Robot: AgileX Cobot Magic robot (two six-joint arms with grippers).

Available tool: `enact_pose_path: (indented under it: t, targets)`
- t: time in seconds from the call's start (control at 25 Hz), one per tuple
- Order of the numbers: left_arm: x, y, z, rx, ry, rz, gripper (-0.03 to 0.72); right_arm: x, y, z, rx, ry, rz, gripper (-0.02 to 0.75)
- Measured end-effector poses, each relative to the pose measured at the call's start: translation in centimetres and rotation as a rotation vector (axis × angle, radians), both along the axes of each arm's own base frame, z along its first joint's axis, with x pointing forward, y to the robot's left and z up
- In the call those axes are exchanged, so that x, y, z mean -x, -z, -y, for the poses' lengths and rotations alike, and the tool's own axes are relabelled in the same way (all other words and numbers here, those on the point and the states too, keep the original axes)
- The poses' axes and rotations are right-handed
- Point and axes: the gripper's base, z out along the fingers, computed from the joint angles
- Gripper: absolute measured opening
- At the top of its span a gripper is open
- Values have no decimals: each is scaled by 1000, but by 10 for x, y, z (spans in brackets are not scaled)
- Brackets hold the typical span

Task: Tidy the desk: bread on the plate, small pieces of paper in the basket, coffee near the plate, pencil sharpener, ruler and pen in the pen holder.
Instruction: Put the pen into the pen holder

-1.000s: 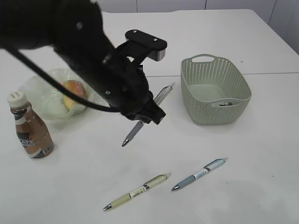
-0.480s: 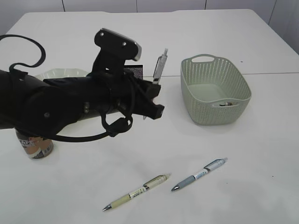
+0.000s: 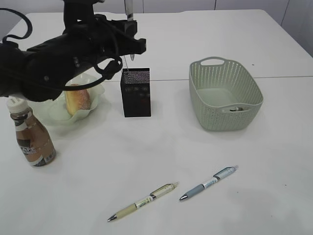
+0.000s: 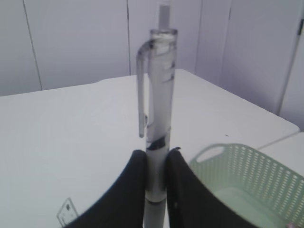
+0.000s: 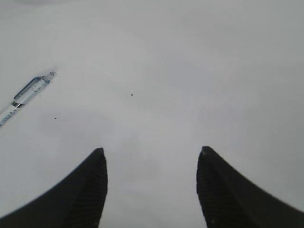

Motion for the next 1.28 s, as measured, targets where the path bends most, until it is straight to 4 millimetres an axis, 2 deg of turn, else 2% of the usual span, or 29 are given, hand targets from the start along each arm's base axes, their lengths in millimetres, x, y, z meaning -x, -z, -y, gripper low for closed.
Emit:
enact_pose_path:
  t: [0.2, 0.6, 0.76, 1.04, 1.16, 1.28]
  targets:
    - [-34, 16, -3, -1, -52, -4, 68, 0, 0, 0, 0, 0, 0, 439]
    - [-66, 67, 13, -39, -58, -64, 70, 0, 0, 0, 0, 0, 0, 438]
    - [-73, 76, 17, -44, -57, -74, 71, 0, 0, 0, 3, -1, 4, 439]
    - [-76, 80, 19, -50, -55, -87, 92, 0, 0, 2, 25, -5, 3, 440]
    - [-76, 82, 19, -47, -60, -95, 130, 0, 0, 2, 25, -5, 3, 440]
    - [-76, 82, 18, -36, -71, -102, 202, 0, 0, 2, 26, -5, 3, 440]
